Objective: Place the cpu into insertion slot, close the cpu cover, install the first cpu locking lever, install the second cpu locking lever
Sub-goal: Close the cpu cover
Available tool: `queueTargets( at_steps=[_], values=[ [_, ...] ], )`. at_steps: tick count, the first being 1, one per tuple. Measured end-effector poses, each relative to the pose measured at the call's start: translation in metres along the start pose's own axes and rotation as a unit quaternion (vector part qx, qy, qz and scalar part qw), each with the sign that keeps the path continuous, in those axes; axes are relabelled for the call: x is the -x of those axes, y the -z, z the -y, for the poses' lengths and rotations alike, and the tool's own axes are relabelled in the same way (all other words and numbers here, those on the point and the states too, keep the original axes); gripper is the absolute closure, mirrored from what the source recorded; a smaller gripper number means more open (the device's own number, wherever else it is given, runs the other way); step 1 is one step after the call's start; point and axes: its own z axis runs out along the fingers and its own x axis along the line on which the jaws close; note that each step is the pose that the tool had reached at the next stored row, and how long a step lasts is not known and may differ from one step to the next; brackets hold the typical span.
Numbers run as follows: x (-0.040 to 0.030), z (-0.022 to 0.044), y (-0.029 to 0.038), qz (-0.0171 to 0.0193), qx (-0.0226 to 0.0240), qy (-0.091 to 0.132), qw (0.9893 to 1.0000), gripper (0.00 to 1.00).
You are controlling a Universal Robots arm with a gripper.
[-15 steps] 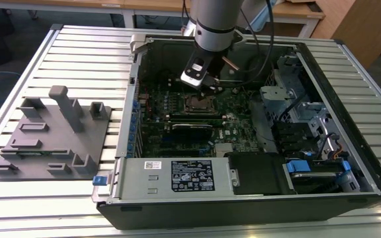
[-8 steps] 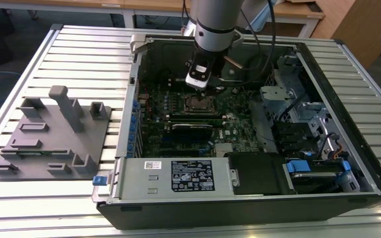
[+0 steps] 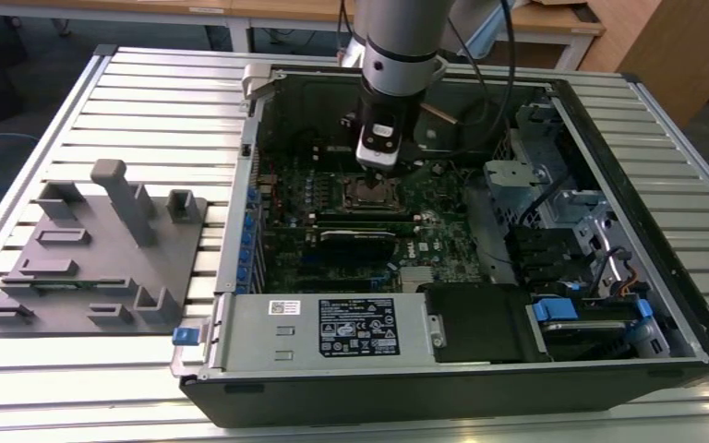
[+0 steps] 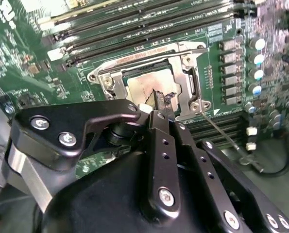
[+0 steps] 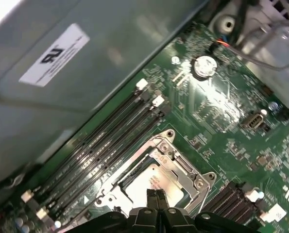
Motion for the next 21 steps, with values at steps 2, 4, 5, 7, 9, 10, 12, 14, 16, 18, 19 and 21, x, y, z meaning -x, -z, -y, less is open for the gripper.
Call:
queueTargets(
  at_steps=[2, 4, 5, 7, 9, 10, 12, 14, 16, 18, 19, 21],
  values=[
    [0.0000, 0.0000, -0.0001, -0.0001, -0.0006, 0.017, 0.9999, 0.90],
    [0.0000, 0.0000, -0.0001, -0.0003, -0.0013, 0.034, 0.9994, 0.90],
    [0.0000, 0.0000, -0.0002, -0.0004, -0.0016, 0.043, 0.9991, 0.90],
    [0.0000, 0.0000, -0.0002, -0.0005, -0.0022, 0.059, 0.9982, 0.90],
    [0.0000, 0.0000, -0.0003, -0.0007, -0.0027, 0.076, 0.9971, 0.90],
    [0.0000, 0.0000, -0.0003, -0.0009, -0.0030, 0.084, 0.9965, 0.90],
    [0.0000, 0.0000, -0.0003, -0.0011, -0.0035, 0.100, 0.9950, 0.90],
    [0.0000, 0.0000, -0.0004, -0.0015, -0.0037, 0.116, 0.9933, 0.90],
    [0.0000, 0.0000, -0.0005, -0.0020, -0.0038, 0.130, 0.9915, 0.90],
    [0.0000, 0.0000, -0.0005, -0.0025, -0.0039, 0.145, 0.9895, 0.90],
    [0.0000, 0.0000, -0.0006, -0.0027, -0.0040, 0.152, 0.9884, 0.90],
    [0.0000, 0.0000, -0.0006, -0.0029, -0.0043, 0.164, 0.9864, 0.90]
  ],
)
